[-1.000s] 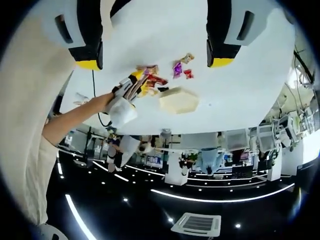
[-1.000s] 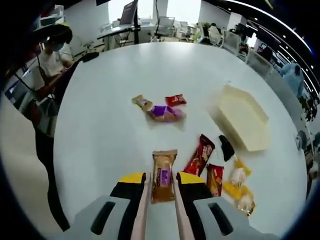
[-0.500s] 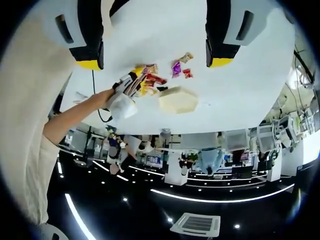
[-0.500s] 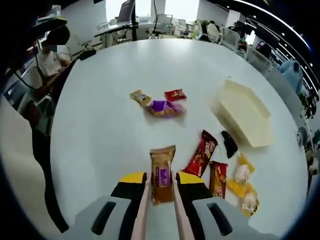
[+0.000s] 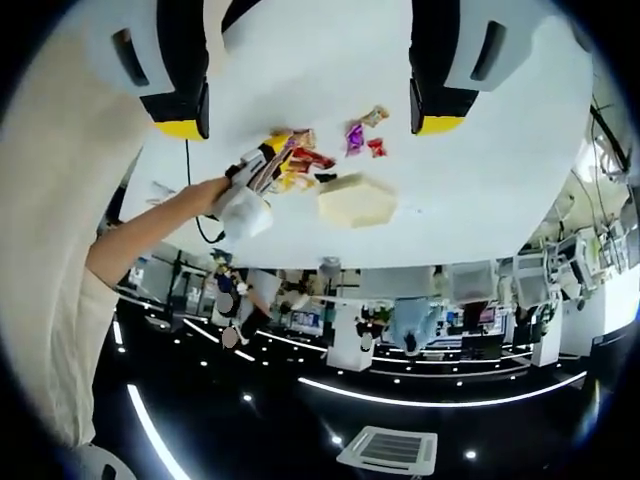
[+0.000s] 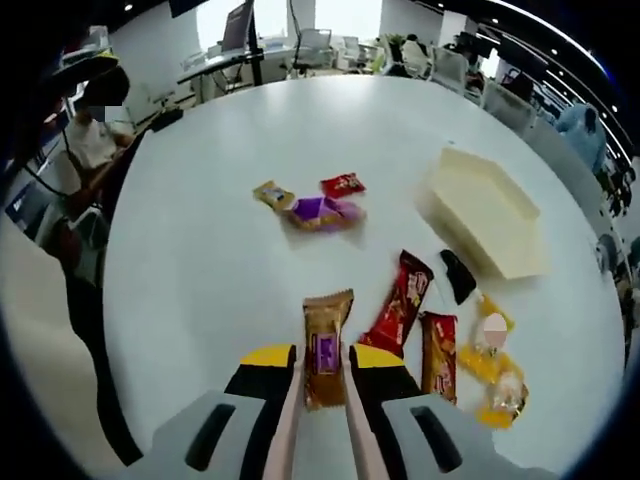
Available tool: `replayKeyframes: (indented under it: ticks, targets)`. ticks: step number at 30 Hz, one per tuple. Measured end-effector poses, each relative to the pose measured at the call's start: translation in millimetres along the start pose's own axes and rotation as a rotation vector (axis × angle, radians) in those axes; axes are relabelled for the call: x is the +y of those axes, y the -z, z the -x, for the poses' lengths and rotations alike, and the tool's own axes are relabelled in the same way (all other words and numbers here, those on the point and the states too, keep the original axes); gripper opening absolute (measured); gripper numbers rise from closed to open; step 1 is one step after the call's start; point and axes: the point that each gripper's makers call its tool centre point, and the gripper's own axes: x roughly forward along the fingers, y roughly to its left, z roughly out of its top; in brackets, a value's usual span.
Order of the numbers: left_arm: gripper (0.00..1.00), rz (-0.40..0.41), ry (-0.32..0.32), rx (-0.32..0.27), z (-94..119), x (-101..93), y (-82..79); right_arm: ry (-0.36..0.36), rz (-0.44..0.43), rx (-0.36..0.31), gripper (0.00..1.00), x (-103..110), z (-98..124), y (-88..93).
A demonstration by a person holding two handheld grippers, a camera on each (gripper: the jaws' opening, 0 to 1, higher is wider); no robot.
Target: Place the target food into the container with the food tongs after gripping and lifting it, then release it inside without dropping or visibly crushing the food.
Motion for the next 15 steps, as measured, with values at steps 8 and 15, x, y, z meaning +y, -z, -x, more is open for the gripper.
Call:
replayKeyframes:
  ticks: [8,15]
  targets:
    - [0.81,0.001,0.0,-0.004,-0.7,0.3,-0.7,0.005,-0.045,-0.015,0.2,-4.1,5.3,-0.5]
    - [0.83,-0.004,0.003,-0.01,-3.0,-1.0,-2.7,0.006,-0.063,-0.037,0.2,-3.9,11.4,-5.4]
